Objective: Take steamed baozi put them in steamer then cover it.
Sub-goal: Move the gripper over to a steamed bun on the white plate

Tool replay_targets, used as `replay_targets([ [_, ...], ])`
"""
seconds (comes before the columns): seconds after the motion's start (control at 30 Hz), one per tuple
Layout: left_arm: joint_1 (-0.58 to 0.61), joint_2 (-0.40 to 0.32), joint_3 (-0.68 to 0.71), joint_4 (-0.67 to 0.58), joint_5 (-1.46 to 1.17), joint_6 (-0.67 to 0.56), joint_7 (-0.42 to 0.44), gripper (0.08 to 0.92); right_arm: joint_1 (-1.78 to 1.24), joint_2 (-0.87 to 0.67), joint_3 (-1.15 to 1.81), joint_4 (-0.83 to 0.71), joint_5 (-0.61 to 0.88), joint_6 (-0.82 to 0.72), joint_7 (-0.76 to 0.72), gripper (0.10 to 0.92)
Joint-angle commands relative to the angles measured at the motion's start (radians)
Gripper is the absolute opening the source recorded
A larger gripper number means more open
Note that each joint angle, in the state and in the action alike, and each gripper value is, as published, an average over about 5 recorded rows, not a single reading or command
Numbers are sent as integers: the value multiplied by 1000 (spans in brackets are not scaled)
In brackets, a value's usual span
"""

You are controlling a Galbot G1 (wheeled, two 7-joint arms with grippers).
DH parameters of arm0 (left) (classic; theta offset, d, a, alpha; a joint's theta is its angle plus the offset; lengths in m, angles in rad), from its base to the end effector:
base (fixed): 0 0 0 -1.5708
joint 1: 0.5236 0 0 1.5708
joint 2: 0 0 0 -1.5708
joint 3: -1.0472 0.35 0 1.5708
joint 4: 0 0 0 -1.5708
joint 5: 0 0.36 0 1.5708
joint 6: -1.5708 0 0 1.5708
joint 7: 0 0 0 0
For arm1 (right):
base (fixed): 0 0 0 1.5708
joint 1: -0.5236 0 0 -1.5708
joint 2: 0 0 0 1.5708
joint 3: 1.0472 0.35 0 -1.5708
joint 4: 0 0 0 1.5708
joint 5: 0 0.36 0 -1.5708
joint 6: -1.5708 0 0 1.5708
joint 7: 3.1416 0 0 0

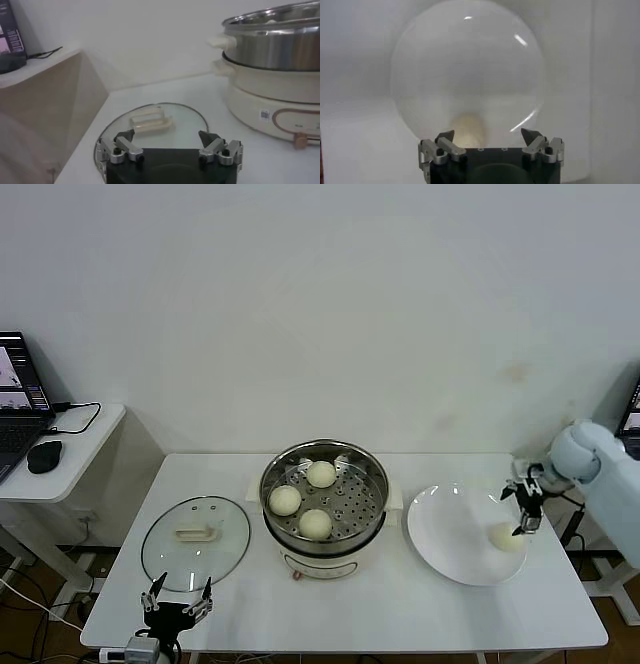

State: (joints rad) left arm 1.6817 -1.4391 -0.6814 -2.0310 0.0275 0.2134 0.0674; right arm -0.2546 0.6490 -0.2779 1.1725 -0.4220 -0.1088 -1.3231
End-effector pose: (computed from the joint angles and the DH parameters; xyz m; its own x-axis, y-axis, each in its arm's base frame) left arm 0.1488 0.0752 -0.3352 -0.9273 -0.0588 0.3696 0.0174 0.9797 0.1997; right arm 0.5080 -0.2460 -0.1767 -0.1670 -0.0091 0.9859 -0.9858 0.0203 -0.1667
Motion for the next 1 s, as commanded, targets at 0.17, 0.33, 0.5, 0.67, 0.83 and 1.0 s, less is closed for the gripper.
replay_targets([
  [0.17, -2, -4, 6, 13, 9, 0, 1, 823, -68, 63, 33, -109, -85, 41, 16, 823],
  [0.33, -1, -4, 8, 18, 16, -1, 0, 823, -59, 83, 30, -129, -102, 45, 33, 823],
  [0.5, -1, -4, 7, 19, 18, -1, 0, 823, -45, 102, 25, -146, -106, 43, 47, 823],
  [0.67, -2, -4, 6, 19, 24, -2, 1, 823, -37, 113, 22, -162, -116, 41, 53, 823],
  [0.83, -2, -5, 8, 19, 24, -2, 1, 823, -32, 116, 22, -177, -125, 41, 53, 823],
  [1.0, -4, -8, 11, 22, 32, -3, 1, 823, -31, 121, 23, -190, -135, 39, 54, 823],
])
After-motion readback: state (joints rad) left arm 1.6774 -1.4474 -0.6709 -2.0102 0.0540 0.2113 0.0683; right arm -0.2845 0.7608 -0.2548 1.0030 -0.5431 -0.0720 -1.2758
